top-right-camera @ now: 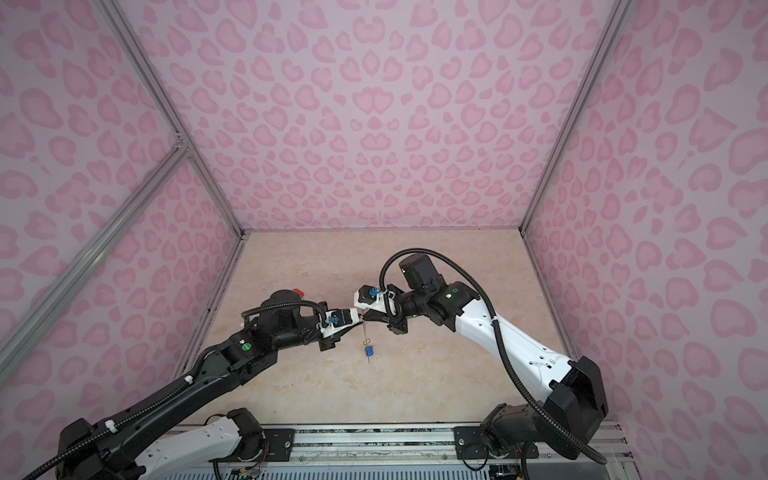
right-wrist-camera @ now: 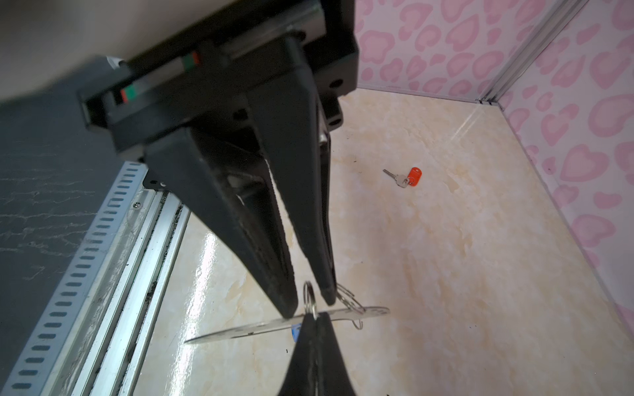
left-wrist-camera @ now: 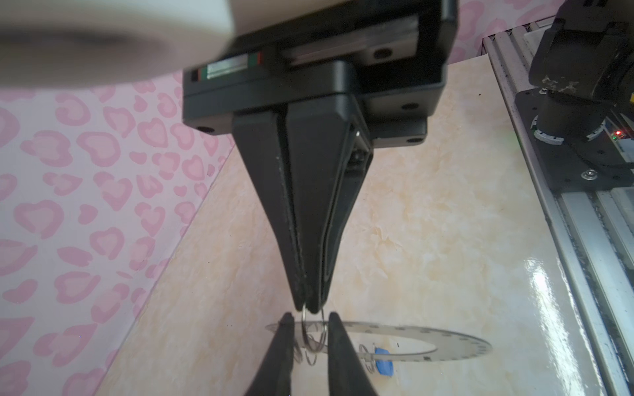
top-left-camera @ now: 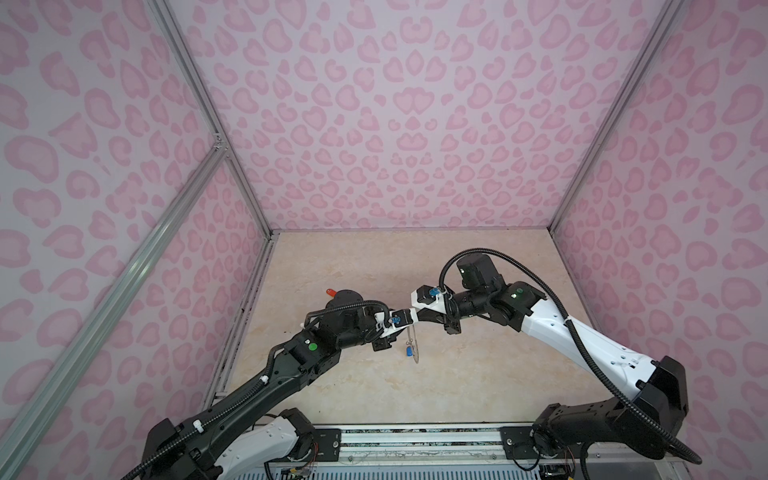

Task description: Put the keys on the keyring

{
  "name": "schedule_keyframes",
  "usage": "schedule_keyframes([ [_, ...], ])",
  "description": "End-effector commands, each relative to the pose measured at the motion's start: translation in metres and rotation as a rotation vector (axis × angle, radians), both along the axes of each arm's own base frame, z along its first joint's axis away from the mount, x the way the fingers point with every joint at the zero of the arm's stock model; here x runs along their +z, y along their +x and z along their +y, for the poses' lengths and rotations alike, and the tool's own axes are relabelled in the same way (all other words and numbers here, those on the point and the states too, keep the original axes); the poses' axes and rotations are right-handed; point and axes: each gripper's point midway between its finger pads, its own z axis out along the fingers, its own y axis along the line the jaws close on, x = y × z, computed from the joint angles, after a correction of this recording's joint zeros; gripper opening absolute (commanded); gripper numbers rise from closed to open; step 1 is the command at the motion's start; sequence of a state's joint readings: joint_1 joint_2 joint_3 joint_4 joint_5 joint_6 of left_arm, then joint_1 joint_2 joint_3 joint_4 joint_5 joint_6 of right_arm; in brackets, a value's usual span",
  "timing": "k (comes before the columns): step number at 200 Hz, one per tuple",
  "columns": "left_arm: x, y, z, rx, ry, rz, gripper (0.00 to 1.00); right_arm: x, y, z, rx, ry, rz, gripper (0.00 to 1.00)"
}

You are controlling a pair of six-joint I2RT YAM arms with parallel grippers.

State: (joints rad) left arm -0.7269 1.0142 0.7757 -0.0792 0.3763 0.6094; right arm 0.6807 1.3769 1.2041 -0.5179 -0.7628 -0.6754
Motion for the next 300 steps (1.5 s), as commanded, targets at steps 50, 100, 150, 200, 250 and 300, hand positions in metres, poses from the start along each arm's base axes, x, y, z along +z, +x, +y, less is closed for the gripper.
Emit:
schedule_keyframes([
  [50, 0.013, 0.006, -0.005, 0.018, -0.043, -0.018, 0.03, 0.000, -0.004, 0.002, 0.026, 0.011, -0.013, 0.00],
  [100, 0.021, 0.002, -0.009, -0.004, -0.103, 0.005, 0.03, 0.004, 0.016, -0.017, -0.101, 0.041, -0.157, 0.25],
  [150, 0.048, 0.000, -0.010, -0.059, -0.307, 0.019, 0.03, 0.017, 0.013, -0.027, -0.130, 0.177, -0.143, 0.25],
  [200, 0.066, -0.002, -0.010, -0.116, -0.444, 0.014, 0.03, 0.031, 0.003, -0.016, -0.093, 0.302, -0.100, 0.23],
  [250, 0.067, -0.006, -0.011, -0.149, -0.487, 0.027, 0.03, 0.045, 0.002, -0.012, -0.096, 0.412, -0.076, 0.22],
  [300, 0.067, -0.008, -0.012, -0.160, -0.501, 0.034, 0.03, 0.052, -0.004, -0.010, -0.077, 0.468, -0.052, 0.19],
])
